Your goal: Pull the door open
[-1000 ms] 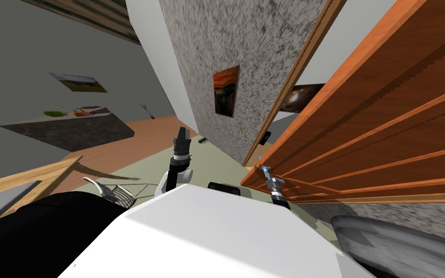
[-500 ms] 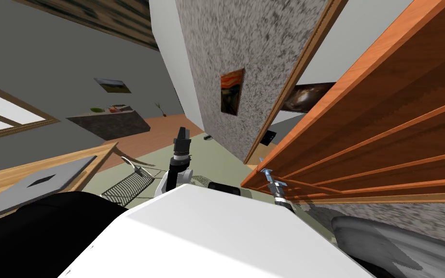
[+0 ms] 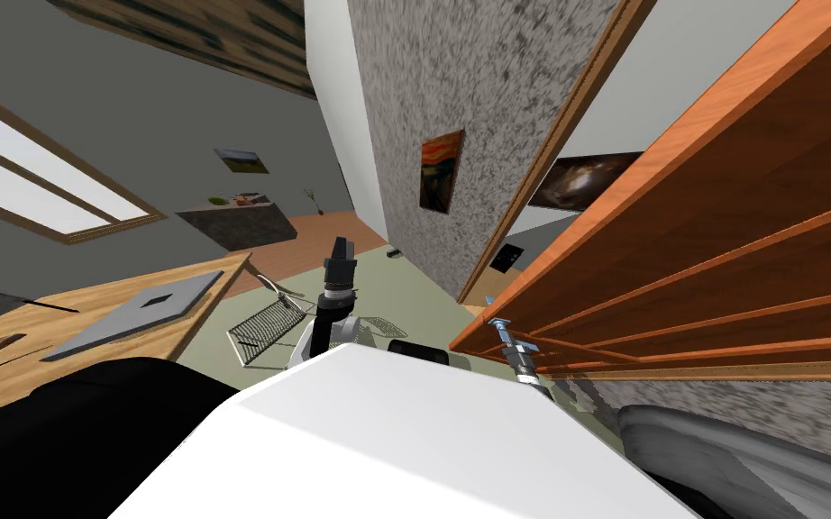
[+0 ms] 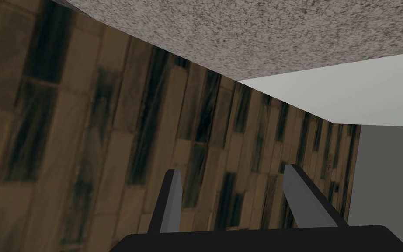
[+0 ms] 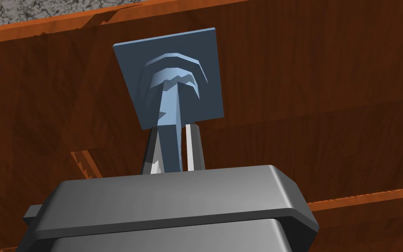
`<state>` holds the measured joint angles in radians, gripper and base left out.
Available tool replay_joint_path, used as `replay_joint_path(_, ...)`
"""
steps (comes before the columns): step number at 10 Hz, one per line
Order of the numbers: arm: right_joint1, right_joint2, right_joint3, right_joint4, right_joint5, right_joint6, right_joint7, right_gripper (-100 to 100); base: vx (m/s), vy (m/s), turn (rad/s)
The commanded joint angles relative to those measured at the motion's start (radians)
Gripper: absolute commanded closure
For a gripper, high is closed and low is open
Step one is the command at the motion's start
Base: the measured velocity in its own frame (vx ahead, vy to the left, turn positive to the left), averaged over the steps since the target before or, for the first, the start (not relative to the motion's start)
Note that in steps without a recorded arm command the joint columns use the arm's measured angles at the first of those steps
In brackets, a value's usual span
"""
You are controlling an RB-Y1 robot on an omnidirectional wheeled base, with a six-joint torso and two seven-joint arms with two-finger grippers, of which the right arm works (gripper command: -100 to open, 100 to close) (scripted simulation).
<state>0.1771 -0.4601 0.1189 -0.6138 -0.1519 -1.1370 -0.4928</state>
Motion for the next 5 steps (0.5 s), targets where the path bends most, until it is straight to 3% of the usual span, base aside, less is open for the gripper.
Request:
replay_joint_path(1, 0.0, -0.003, 0.007, 0.026, 0.002, -0.027, -0.008, 100, -0.222, -0.103, 0.183)
replay_joint_path(5, 0.016, -0.02, 0.019, 0.053, 0.003, -0.079, -0.025, 100, -0.202, -0.054, 0.164)
